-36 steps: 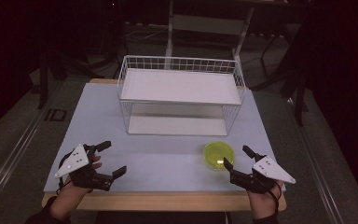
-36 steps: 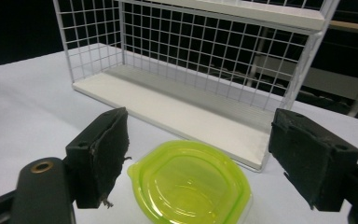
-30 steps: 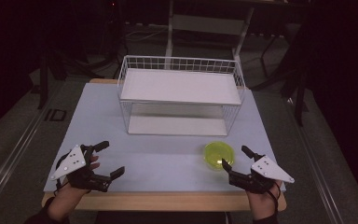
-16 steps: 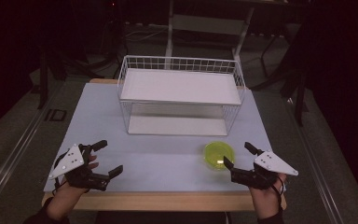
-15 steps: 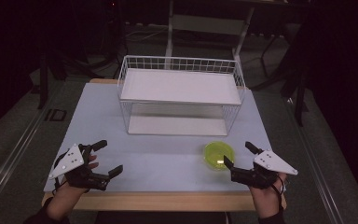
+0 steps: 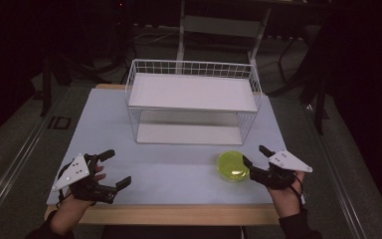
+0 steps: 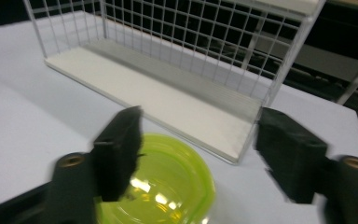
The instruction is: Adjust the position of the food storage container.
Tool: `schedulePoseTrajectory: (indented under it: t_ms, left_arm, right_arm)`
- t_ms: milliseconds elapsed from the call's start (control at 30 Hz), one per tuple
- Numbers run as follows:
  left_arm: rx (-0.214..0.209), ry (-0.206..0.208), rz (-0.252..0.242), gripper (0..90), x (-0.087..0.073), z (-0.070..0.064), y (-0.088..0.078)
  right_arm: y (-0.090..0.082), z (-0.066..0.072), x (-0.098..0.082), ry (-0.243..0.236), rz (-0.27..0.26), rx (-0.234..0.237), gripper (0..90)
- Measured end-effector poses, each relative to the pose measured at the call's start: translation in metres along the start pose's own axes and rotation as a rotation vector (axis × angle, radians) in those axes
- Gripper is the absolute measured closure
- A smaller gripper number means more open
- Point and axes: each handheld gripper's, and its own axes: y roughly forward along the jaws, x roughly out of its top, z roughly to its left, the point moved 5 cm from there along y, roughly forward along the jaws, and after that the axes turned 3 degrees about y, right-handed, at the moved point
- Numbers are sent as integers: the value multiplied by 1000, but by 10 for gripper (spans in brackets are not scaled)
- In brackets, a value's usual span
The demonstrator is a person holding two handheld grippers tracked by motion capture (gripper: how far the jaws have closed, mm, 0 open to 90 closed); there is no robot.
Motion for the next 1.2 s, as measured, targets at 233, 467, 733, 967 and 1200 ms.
schedulePoseTrajectory:
  t_ms: [233, 467, 733, 967, 1200]
  left_arm:
    - [1, -2, -6, 4, 0, 0, 0]
    - [0, -4, -6, 4, 0, 1, 0]
    - [0, -6, -2, 4, -1, 0, 0]
    - [-2, -2, 4, 4, -1, 0, 1]
    - [-3, -2, 2, 4, -1, 0, 1]
  right_arm:
    - [10, -15, -9, -36, 39, -9, 648]
    - [18, -22, -22, -20, 97, -17, 813]
    - [25, -34, -34, 86, 157, -4, 900]
    - [34, -39, -45, 86, 211, -45, 900]
    - [45, -43, -58, 130, 276, -45, 900]
